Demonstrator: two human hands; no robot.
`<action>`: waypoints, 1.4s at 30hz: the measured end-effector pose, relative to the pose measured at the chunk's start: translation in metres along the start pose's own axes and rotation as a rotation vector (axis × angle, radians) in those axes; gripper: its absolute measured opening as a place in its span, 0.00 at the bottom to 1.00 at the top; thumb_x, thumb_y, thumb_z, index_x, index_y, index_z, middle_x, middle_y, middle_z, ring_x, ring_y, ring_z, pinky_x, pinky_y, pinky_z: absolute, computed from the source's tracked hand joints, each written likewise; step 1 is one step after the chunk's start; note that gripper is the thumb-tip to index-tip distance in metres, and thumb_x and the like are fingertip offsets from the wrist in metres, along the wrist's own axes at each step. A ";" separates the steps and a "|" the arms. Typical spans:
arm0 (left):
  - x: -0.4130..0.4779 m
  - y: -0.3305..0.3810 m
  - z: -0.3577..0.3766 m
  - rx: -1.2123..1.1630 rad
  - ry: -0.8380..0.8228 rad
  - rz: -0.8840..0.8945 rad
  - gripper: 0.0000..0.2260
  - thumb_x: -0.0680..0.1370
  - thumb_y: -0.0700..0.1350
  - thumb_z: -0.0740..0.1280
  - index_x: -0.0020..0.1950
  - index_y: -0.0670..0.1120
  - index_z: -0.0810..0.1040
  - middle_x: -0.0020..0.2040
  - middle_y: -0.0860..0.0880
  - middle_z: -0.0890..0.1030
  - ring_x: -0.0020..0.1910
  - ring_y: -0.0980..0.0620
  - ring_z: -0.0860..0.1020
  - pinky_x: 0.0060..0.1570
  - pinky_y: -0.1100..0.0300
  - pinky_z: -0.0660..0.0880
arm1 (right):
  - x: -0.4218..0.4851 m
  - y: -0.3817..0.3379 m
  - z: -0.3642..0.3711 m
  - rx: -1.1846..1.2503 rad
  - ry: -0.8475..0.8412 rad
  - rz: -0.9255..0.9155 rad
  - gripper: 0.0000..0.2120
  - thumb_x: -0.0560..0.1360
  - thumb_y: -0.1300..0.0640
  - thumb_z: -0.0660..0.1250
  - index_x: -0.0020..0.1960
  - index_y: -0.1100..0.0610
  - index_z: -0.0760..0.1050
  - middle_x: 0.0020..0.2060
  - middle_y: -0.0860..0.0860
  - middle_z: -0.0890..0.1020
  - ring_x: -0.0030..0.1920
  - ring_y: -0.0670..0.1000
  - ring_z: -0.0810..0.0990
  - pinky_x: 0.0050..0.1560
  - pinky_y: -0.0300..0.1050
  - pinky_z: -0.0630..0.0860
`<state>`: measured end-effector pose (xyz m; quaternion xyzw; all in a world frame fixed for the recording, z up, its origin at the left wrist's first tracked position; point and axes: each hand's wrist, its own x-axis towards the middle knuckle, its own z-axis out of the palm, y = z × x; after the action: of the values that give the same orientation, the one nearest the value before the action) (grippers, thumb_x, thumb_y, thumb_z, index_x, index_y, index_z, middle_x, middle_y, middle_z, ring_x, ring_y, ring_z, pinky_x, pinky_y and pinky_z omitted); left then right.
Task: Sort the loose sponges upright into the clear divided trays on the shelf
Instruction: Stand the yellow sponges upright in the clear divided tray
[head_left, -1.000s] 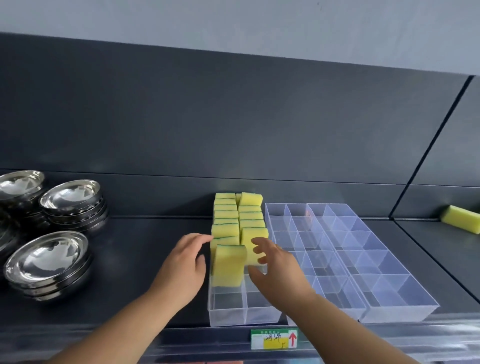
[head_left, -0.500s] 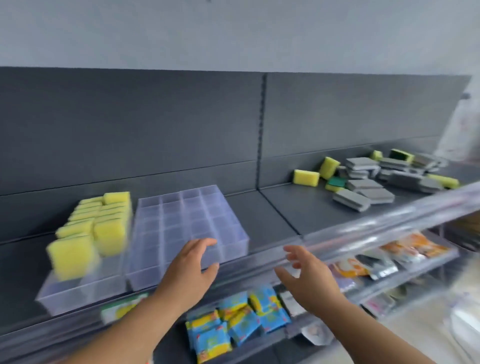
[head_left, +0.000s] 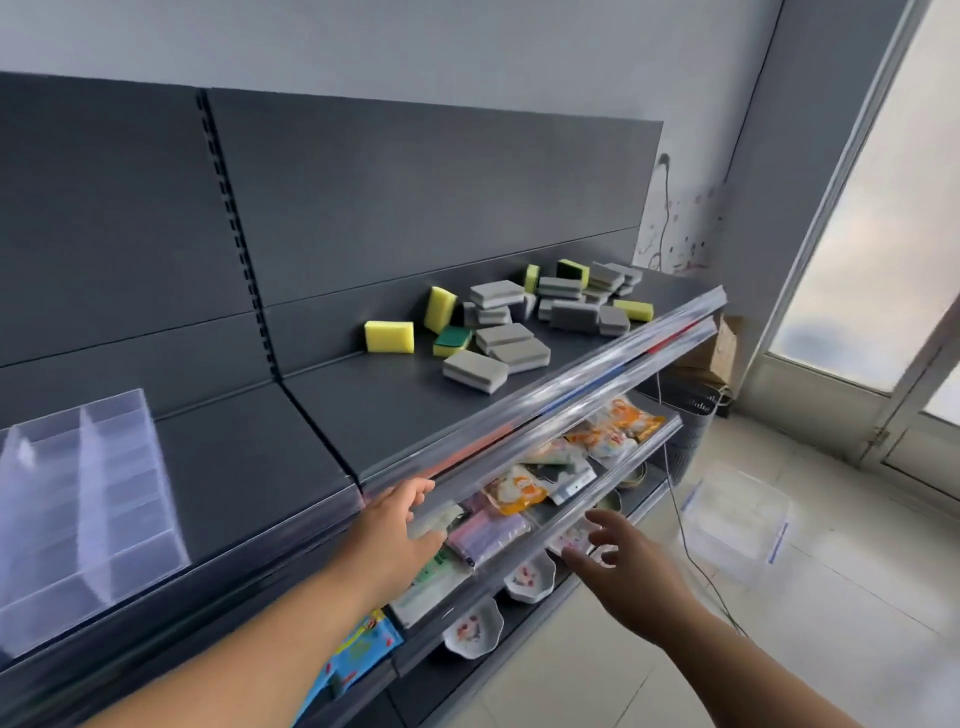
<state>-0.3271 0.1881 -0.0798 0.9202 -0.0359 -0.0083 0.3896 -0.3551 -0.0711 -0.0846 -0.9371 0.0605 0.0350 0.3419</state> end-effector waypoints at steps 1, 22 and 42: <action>0.015 0.000 0.001 -0.006 0.006 0.001 0.21 0.76 0.47 0.68 0.67 0.53 0.69 0.60 0.54 0.71 0.57 0.56 0.72 0.55 0.62 0.69 | 0.013 -0.001 -0.002 0.006 0.008 0.000 0.29 0.72 0.38 0.66 0.70 0.45 0.65 0.59 0.45 0.78 0.55 0.46 0.78 0.56 0.42 0.75; 0.336 -0.044 -0.055 0.095 0.399 -0.150 0.23 0.76 0.45 0.68 0.70 0.49 0.67 0.71 0.51 0.64 0.66 0.51 0.68 0.61 0.58 0.68 | 0.382 -0.140 -0.015 0.125 -0.027 -0.224 0.28 0.72 0.40 0.67 0.69 0.43 0.66 0.54 0.41 0.77 0.54 0.43 0.78 0.56 0.44 0.76; 0.378 -0.055 -0.032 0.573 0.622 -0.377 0.18 0.65 0.39 0.77 0.52 0.48 0.78 0.58 0.49 0.78 0.62 0.45 0.74 0.64 0.49 0.69 | 0.543 -0.225 0.050 -0.049 -0.381 -0.466 0.15 0.76 0.65 0.58 0.62 0.59 0.62 0.54 0.60 0.75 0.47 0.57 0.73 0.44 0.47 0.71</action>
<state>0.0545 0.2221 -0.0921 0.9401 0.2499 0.2075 0.1034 0.2124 0.0833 -0.0377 -0.9103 -0.2223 0.1325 0.3231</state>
